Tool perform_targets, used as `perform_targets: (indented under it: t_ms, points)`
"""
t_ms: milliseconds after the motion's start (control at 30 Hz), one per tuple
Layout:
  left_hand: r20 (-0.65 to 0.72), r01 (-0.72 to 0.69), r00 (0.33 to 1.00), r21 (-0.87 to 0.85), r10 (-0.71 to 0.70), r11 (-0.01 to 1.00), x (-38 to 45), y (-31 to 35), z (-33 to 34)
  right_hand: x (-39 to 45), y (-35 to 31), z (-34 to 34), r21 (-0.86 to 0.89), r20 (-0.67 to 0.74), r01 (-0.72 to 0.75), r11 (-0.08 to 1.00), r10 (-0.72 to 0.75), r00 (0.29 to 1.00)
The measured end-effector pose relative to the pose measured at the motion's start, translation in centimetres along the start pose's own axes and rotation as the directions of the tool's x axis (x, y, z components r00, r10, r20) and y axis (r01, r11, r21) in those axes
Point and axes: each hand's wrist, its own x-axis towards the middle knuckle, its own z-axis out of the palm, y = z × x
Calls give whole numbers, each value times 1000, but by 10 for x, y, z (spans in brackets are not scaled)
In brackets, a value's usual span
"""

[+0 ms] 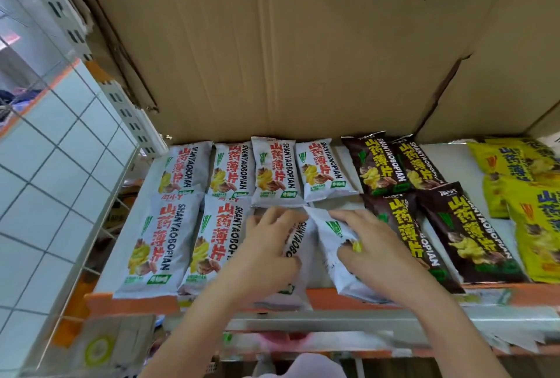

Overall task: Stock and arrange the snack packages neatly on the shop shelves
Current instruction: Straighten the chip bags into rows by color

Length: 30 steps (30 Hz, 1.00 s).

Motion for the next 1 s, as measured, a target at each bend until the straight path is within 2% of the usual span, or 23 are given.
perform_targets:
  t_ms: [100,200,267,367,467,567,733,1000]
  points:
    - [-194,-110,976,-42,99,993,-6,0,-11,-4,-9,-6,35,-166,113,993,-106,980]
    - [-299,-121,947,-1,115,993,8,-1,4,8,-14,9,-122,-287,130,984,-161,944]
    - [-294,-35,955,30,42,999,17,-5,22,15,-11,28,-282,-241,78,956,-149,959]
    - [-279,64,960,222,0,973,21,-19,44,20,6,52,-423,-115,33,906,-90,989]
    - [-264,58,963,399,54,915,21,-29,53,26,16,52,-436,-96,58,898,-111,989]
    - [-245,52,966,487,80,872,27,-28,55,36,20,51,-451,-57,110,886,-151,987]
    - [-252,80,967,426,33,901,28,-32,62,42,26,55,-522,-41,135,842,-183,982]
    - [-369,248,921,310,-124,918,25,-30,71,45,23,62,-459,-86,137,878,-197,977]
